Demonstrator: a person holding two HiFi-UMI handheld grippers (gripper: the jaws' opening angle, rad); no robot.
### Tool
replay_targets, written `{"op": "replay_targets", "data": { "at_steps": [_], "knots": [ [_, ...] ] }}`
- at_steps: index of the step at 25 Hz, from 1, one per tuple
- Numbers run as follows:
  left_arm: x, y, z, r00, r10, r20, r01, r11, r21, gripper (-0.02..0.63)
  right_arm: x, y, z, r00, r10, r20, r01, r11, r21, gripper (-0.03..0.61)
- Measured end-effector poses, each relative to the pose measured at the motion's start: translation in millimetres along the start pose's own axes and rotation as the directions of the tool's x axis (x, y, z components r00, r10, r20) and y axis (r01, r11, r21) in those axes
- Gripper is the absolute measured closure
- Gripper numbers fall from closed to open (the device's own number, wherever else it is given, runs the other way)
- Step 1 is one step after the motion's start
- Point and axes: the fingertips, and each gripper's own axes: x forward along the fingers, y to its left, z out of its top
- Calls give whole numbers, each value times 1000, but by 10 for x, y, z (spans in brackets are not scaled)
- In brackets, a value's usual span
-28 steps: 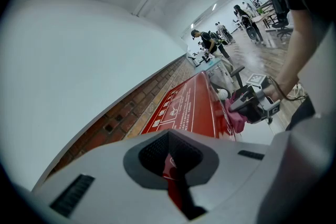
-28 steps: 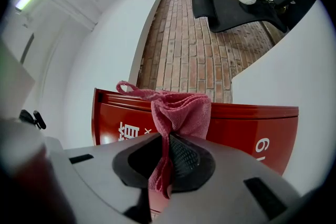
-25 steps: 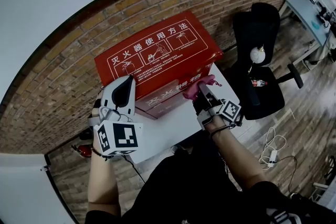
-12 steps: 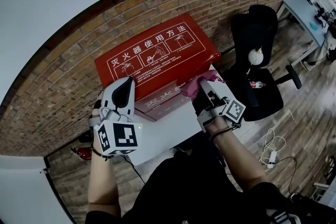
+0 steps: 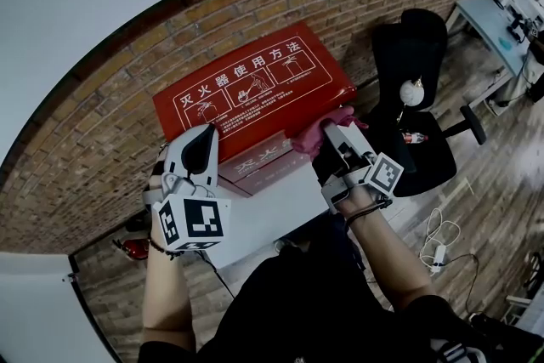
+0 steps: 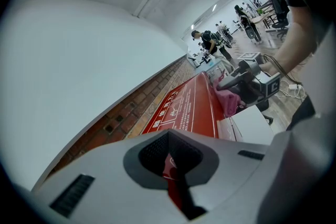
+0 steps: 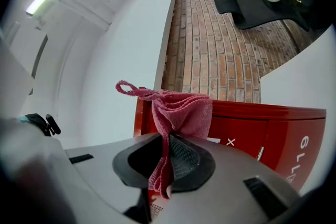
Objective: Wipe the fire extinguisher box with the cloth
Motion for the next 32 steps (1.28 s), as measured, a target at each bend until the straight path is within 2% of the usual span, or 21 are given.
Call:
{"op": "replay_targets", "data": {
  "at_steps": [9, 20, 26, 32],
  "knots": [
    [-6, 4, 6, 1000, 1, 4, -1, 1000, -2, 601, 112, 344, 68, 999, 50, 12, -50, 999, -10, 528],
    [-1, 0, 3, 1000, -1, 7, 1, 1000, -2, 601, 137, 394, 43, 997, 15, 77, -15, 1000, 4, 528],
    [5, -4, 12, 1000, -3, 8, 3, 1000, 0, 601, 161, 454, -116, 997, 4, 76, -4, 1000, 13, 528],
    [-3, -3, 7, 1000, -3, 10, 3, 1000, 2, 601, 243, 556, -529, 1000, 11, 10, -11, 999, 35, 528]
  ]
}}
